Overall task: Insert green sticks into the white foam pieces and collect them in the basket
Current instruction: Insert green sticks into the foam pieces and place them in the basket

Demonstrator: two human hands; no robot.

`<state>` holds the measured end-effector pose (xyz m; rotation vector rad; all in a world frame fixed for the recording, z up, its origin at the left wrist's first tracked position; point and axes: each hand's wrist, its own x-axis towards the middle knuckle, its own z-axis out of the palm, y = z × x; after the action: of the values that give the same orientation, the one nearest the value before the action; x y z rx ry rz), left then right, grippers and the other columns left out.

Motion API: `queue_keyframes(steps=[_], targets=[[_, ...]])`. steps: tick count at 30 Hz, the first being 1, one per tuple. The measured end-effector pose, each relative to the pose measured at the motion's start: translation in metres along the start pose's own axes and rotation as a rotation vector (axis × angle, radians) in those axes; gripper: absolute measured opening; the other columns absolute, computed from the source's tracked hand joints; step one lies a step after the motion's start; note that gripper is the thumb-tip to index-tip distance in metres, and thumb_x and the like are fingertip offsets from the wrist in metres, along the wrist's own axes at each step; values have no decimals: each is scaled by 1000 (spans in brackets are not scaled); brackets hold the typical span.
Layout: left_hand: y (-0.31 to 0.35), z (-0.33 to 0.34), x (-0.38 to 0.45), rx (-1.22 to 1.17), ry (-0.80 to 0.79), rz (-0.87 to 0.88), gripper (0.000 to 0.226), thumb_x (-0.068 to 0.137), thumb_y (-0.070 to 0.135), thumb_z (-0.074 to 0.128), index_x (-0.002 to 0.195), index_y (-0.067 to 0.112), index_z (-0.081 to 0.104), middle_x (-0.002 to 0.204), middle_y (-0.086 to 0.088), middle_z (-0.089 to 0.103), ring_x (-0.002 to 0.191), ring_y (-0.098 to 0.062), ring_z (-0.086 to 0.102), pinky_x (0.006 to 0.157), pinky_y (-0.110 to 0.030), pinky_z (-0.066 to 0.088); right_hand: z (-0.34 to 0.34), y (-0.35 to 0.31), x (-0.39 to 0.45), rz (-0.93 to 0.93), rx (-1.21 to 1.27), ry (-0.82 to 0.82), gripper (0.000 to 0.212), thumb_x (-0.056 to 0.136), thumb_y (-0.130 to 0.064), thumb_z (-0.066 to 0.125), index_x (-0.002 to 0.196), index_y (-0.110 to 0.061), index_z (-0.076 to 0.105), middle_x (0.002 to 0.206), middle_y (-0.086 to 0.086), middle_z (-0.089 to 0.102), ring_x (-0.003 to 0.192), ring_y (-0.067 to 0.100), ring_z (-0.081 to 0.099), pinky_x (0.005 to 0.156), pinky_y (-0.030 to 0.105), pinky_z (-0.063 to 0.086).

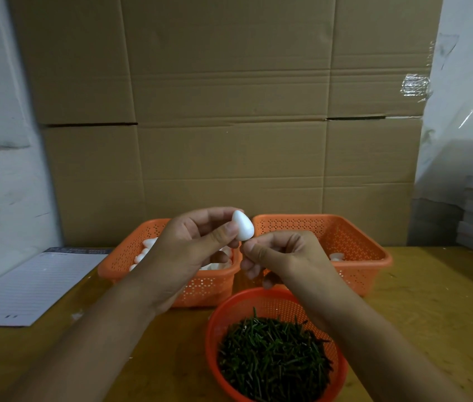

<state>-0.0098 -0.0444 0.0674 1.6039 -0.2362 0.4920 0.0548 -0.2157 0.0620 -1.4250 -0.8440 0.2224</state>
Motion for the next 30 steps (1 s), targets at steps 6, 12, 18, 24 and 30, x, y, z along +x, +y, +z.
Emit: queue_keyframes(steps=[6, 12, 18, 24, 30], targets=[[-1, 1, 0, 43, 32, 29, 38, 74, 42, 76, 107, 23, 76, 98, -4, 75, 82, -8, 66, 70, -23, 54, 0, 3, 2, -14, -27, 28, 14, 90, -9, 69, 77, -10, 76, 68, 5, 73, 60, 11, 65, 50, 21, 47], [-2, 3, 0, 50, 47, 40, 34, 76, 41, 75, 104, 22, 77, 94, -3, 75, 77, -8, 65, 68, -23, 54, 2, 3, 2, -27, -31, 63, 14, 89, -8, 70, 77, -6, 76, 67, 6, 72, 57, 10, 63, 50, 20, 47], [-4, 4, 1, 28, 52, 34, 24, 80, 36, 75, 101, 26, 78, 91, -1, 74, 73, -8, 63, 66, -21, 52, 4, 3, 1, -55, -40, 96, 14, 89, -9, 70, 78, -2, 76, 67, 10, 73, 59, 16, 62, 52, 21, 48], [-4, 6, 1, 10, 61, 25, 32, 75, 42, 77, 103, 26, 77, 92, -1, 73, 73, -8, 62, 65, -21, 52, 3, 4, 2, -34, -19, 76, 14, 90, -9, 69, 80, -2, 75, 68, 6, 72, 59, 10, 64, 51, 20, 47], [-3, 3, 1, -34, 73, -2, 37, 75, 40, 77, 109, 25, 75, 97, -2, 74, 79, -10, 65, 65, -22, 53, -2, 2, 2, 15, 20, 43, 15, 91, -10, 66, 81, -3, 74, 72, 7, 72, 62, 11, 63, 51, 22, 46]])
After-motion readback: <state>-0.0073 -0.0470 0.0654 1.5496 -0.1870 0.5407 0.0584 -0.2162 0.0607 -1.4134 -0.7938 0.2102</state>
